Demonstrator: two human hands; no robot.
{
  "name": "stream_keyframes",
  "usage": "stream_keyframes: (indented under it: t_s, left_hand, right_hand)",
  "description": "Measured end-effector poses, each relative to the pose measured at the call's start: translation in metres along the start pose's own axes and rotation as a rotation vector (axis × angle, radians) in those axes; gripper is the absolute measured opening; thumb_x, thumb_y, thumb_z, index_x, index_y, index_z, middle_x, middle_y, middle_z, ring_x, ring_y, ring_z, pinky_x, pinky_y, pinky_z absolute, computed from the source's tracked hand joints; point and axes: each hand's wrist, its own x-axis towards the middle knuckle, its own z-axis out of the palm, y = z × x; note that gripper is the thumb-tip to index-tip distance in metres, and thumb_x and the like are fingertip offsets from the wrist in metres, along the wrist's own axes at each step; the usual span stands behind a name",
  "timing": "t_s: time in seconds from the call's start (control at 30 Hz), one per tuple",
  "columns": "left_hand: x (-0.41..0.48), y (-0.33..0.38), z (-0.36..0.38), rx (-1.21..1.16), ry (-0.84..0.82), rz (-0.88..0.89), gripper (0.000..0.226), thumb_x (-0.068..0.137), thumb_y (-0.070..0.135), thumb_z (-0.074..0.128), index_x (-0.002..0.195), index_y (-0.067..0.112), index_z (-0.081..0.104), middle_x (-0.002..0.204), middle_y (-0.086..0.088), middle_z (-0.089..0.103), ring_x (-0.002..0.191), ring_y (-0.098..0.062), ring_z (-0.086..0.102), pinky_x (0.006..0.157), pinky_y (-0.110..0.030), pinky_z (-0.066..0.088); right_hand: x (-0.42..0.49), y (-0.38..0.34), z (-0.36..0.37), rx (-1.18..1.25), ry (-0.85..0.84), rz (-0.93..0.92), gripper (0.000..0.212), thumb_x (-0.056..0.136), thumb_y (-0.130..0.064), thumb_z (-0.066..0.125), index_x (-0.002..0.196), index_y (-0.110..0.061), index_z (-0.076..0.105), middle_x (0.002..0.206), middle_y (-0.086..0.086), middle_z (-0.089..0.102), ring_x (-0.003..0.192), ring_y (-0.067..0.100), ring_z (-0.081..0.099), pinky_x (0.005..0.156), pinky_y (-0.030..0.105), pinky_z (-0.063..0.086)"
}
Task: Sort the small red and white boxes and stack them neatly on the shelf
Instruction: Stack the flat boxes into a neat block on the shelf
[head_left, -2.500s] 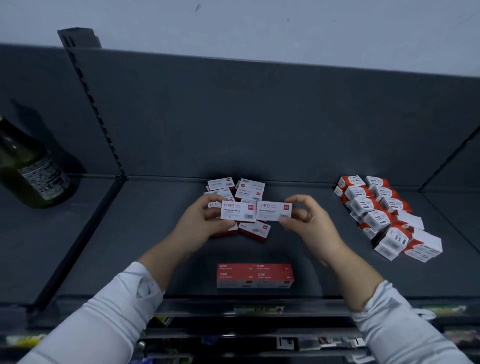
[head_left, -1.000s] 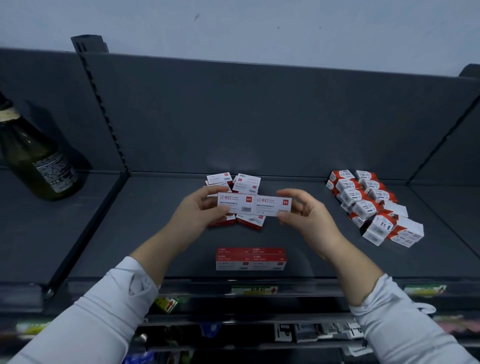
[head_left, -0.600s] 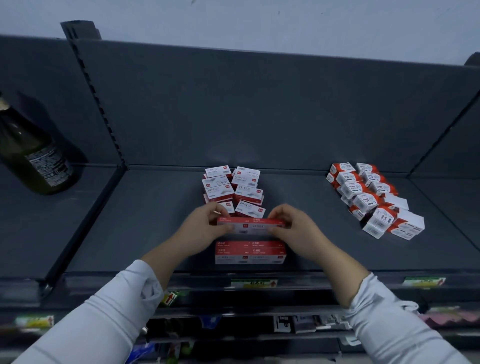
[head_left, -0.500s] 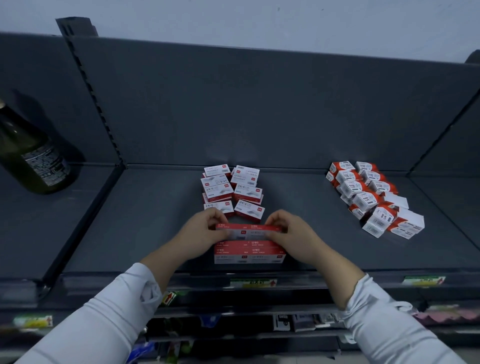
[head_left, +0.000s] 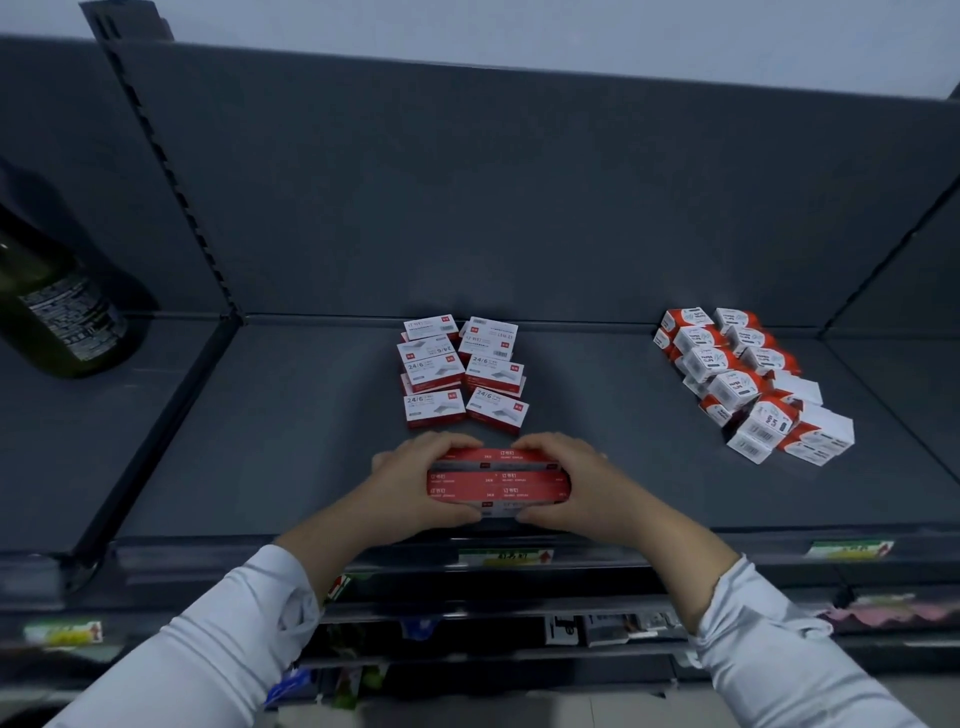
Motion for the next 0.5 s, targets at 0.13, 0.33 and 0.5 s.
stream_keyframes:
  t_s: [0.13, 0.33, 0.5]
  left_hand:
    - [-0.0017, 0.0000, 0.0034, -0.003, 0.044, 0.029, 0.059, 0.072, 0.050, 0.079, 0.120, 0.053, 0.044, 0.120, 0.028, 0.049, 0.116, 0.005, 0.042, 0.111, -0.032, 0.019]
    - [-0.0022, -0.0021, 0.0059, -0.009, 0.073, 0.097, 0.055, 0.073, 0.046, 0.080, 0.116, 0.051, 0.048, 0.116, 0.029, 0.052, 0.111, 0.006, 0.048, 0.105, -0.031, 0.036]
    - [-0.0030, -0.0016, 0.0067, -0.042, 0.079, 0.110, 0.059, 0.074, 0.038, 0.083, 0.126, 0.039, 0.055, 0.117, 0.021, 0.055, 0.110, 0.002, 0.050, 0.097, -0.022, 0.045]
  right_hand:
    - [-0.0026, 0.0010, 0.0053, -0.018, 0.053, -0.025, 0.055, 0.077, -0.047, 0.075, 0.124, -0.049, 0.045, 0.120, -0.031, 0.051, 0.114, -0.004, 0.043, 0.110, 0.034, 0.027]
    - [-0.0060, -0.0005, 0.0083, -0.021, 0.078, -0.034, 0.050, 0.080, -0.046, 0.074, 0.119, -0.052, 0.044, 0.119, -0.030, 0.051, 0.112, -0.004, 0.045, 0.108, 0.032, 0.028]
    - [-0.0076, -0.0034, 0.0084, -0.009, 0.082, -0.033, 0.050, 0.081, -0.045, 0.074, 0.121, -0.052, 0.045, 0.120, -0.029, 0.052, 0.113, -0.002, 0.045, 0.109, 0.031, 0.027]
